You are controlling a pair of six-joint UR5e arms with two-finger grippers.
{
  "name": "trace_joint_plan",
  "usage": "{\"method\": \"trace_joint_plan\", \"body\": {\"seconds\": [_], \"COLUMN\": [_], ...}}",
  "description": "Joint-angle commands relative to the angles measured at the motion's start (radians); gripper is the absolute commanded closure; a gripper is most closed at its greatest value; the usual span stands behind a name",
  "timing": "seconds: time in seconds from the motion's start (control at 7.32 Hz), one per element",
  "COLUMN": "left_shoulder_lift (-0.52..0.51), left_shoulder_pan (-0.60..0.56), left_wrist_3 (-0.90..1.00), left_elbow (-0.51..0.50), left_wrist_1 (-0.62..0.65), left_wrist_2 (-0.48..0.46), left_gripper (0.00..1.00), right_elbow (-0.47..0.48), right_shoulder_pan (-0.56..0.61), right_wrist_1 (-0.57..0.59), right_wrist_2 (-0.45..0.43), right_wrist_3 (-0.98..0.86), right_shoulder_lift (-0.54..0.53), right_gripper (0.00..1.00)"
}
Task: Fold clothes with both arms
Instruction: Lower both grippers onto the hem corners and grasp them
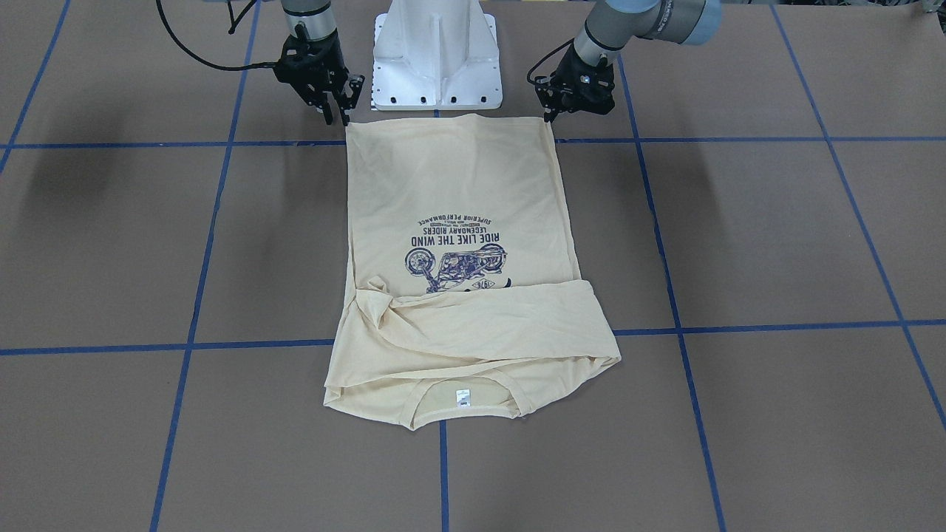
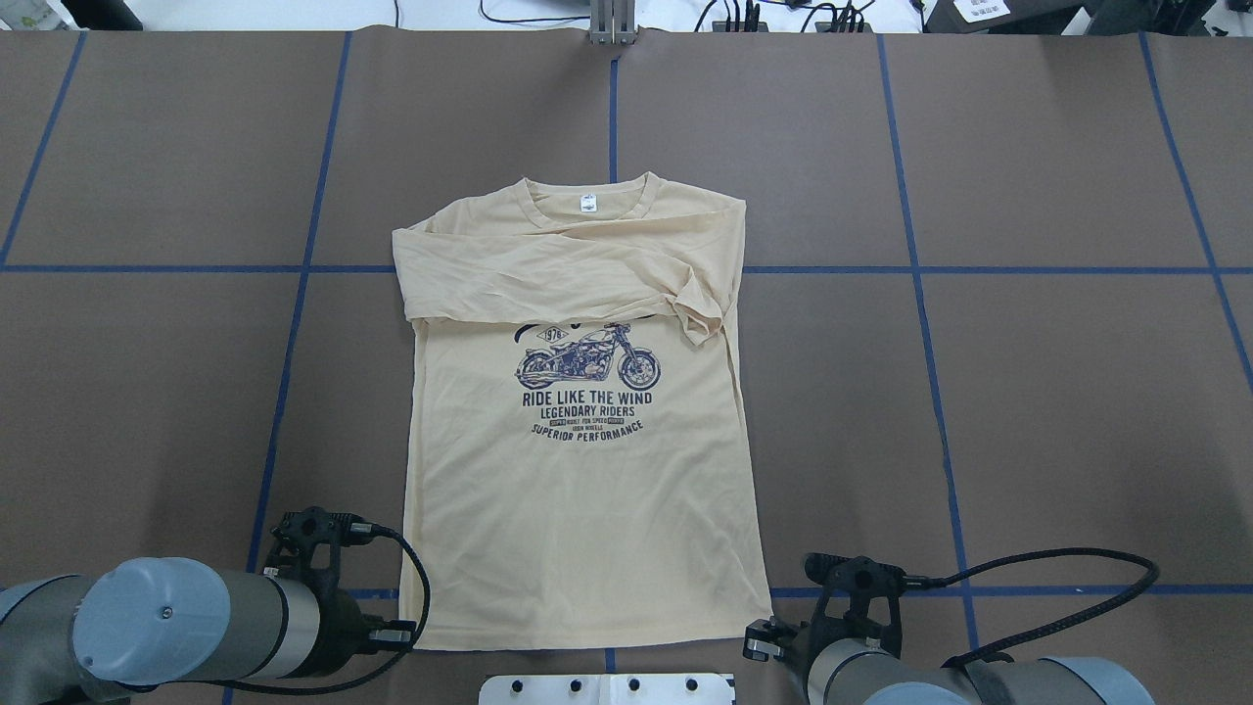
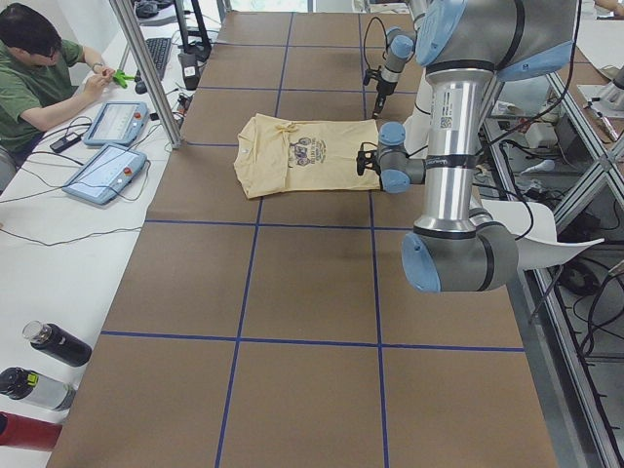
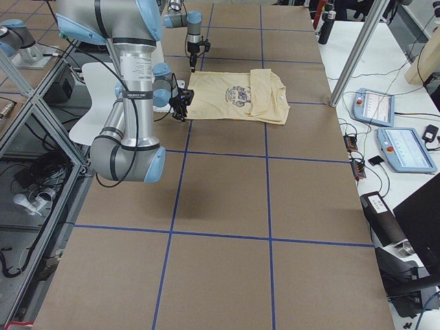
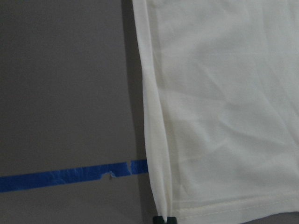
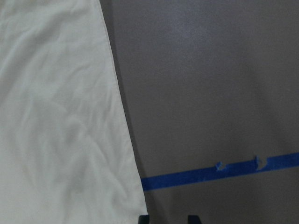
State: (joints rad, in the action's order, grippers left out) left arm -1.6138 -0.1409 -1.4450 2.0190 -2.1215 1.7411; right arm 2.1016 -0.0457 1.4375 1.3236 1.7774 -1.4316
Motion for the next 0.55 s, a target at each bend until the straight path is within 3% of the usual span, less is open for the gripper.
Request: {"method": "trace_joint_plan", "body": {"seconds": [0.0,0.41], "left_shoulder_lift": [0.000,0.000], "left_shoulder_pan": [0.003,0.004], "left_wrist_3": [0.000,0.000], "left_elbow": [0.003,0.006], "left_wrist_1": [0.000,0.000], "left_wrist_2": [0.000,-0.002], "left_gripper": [1.00,1.00], "right_elbow": [-0.015,-0.032], "right_shoulder_pan": [-0.006,0.000], "right_wrist_1": [0.000,0.000], "right_wrist_2": [-0.001,-0.006], "right_wrist_3": [0.001,0.001], "right_shoulder_lift": [0.019,0.046], "right_gripper": [0.62,0.67]}}
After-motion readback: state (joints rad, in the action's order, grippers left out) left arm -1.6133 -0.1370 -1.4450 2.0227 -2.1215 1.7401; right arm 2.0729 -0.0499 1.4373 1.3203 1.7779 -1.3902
